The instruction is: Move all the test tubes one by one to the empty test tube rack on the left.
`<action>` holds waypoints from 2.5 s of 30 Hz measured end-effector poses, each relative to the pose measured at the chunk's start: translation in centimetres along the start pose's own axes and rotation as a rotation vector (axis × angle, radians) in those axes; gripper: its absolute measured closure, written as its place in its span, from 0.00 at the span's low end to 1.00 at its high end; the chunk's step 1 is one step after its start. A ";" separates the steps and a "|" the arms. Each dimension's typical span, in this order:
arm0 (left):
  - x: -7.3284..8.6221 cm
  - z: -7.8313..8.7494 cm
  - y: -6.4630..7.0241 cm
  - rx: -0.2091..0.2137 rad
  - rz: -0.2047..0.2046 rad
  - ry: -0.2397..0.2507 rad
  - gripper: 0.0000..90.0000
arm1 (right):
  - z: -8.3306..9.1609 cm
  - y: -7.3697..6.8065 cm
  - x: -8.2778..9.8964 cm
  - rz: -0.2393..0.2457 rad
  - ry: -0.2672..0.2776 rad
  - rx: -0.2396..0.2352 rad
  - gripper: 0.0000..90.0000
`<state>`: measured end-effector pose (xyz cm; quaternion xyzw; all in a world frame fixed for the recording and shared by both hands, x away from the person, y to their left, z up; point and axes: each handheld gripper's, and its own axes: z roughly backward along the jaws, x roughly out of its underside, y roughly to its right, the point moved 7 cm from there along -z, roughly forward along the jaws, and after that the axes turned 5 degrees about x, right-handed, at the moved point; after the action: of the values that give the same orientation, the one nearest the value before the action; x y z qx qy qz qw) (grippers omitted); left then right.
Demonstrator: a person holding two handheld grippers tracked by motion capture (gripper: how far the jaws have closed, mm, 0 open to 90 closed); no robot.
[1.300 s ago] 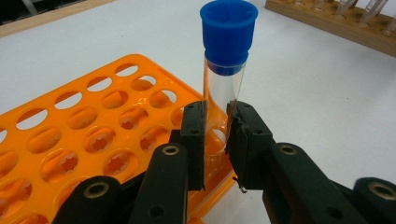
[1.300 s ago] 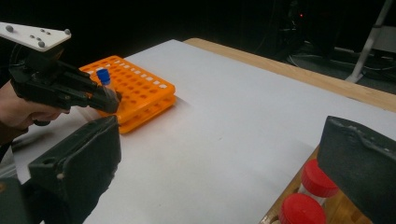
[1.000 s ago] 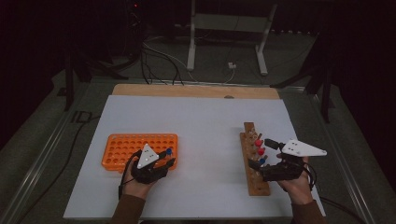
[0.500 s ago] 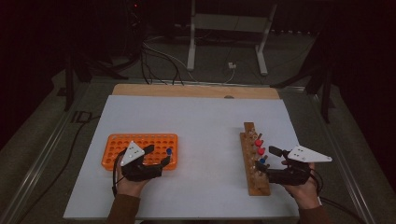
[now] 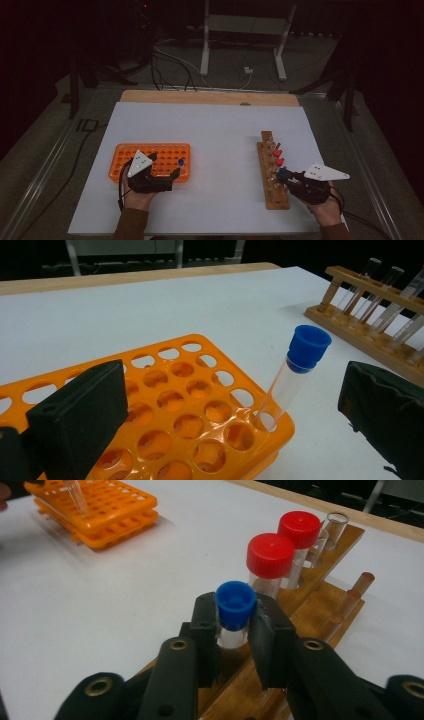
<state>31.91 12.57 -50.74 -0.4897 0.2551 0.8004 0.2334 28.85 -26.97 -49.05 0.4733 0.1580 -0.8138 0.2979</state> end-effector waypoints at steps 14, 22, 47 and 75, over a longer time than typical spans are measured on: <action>0.1 -0.2 0.1 0.000 -0.007 -0.004 0.00 | -1.0 -0.4 -0.3 0.019 0.006 -0.006 0.84; 0.2 -0.3 0.1 0.000 -0.003 -0.006 0.00 | -1.2 -0.4 -0.1 0.032 -0.006 0.004 0.86; 0.1 -0.2 0.3 0.003 -0.009 -0.003 0.00 | 1.9 0.1 -3.7 0.030 0.063 -0.004 0.86; -4.1 -0.3 5.3 0.056 -0.148 0.046 0.01 | -0.3 -2.5 -8.2 0.036 0.074 -0.092 0.86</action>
<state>30.50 7.78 -46.18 -0.5189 0.2459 0.7618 0.2998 30.50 -22.10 -42.20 0.4919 0.1975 -0.7820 0.3278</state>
